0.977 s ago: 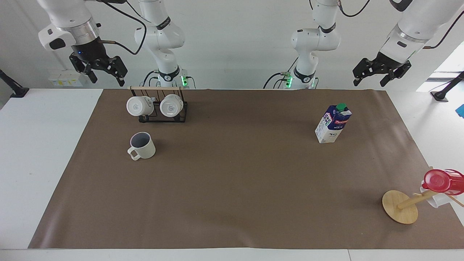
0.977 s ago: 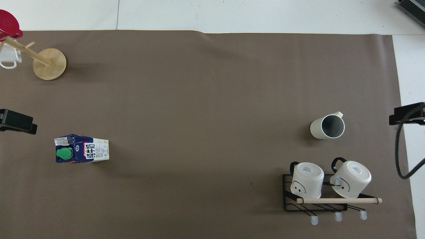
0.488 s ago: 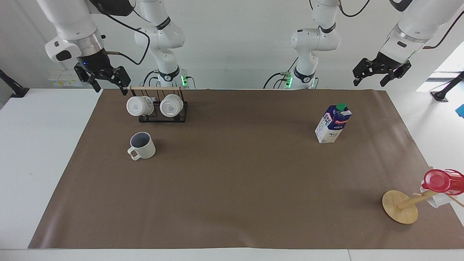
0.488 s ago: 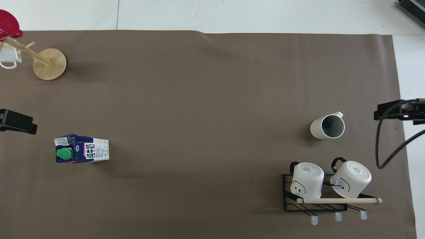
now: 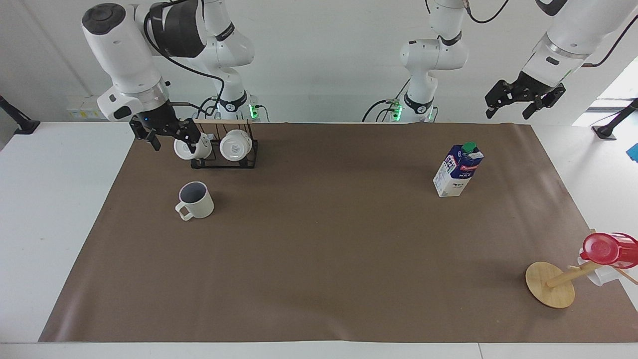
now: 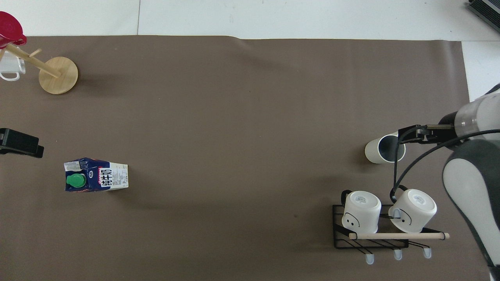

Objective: Place cup and milk on table
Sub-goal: 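Reach the right gripper to the dark-lined white mug and grasp it, then carry the mug with the right gripper while the left gripper reaches the carton, then lower the mug to the table center while the left gripper grasps the carton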

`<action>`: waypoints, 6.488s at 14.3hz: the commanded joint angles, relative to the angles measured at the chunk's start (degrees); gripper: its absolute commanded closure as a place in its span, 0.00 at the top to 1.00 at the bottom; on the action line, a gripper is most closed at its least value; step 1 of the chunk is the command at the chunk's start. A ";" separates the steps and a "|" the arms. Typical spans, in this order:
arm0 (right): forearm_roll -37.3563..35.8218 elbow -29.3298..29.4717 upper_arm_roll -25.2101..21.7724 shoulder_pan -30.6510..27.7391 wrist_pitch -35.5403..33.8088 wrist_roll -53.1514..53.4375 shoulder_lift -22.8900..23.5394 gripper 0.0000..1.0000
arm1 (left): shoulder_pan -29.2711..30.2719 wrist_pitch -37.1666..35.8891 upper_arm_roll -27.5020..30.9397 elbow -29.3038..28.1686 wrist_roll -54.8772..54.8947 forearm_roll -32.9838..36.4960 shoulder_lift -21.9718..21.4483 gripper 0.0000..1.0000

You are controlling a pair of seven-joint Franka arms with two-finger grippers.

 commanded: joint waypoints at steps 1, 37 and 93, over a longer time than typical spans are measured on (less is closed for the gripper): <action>0.90 -5.39 -0.03 0.76 6.38 0.11 1.32 1.00 | 0.15 -0.44 0.04 -0.16 0.68 0.68 -0.74 1.00; 4.59 -11.75 -0.03 0.06 25.49 -1.92 10.02 0.00 | 0.15 0.17 0.21 -0.16 0.76 0.68 -0.74 1.00; -0.41 7.42 0.15 39.00 20.47 45.02 24.00 1.00 | -0.99 38.48 -0.40 -45.07 1.03 1.03 -14.19 1.00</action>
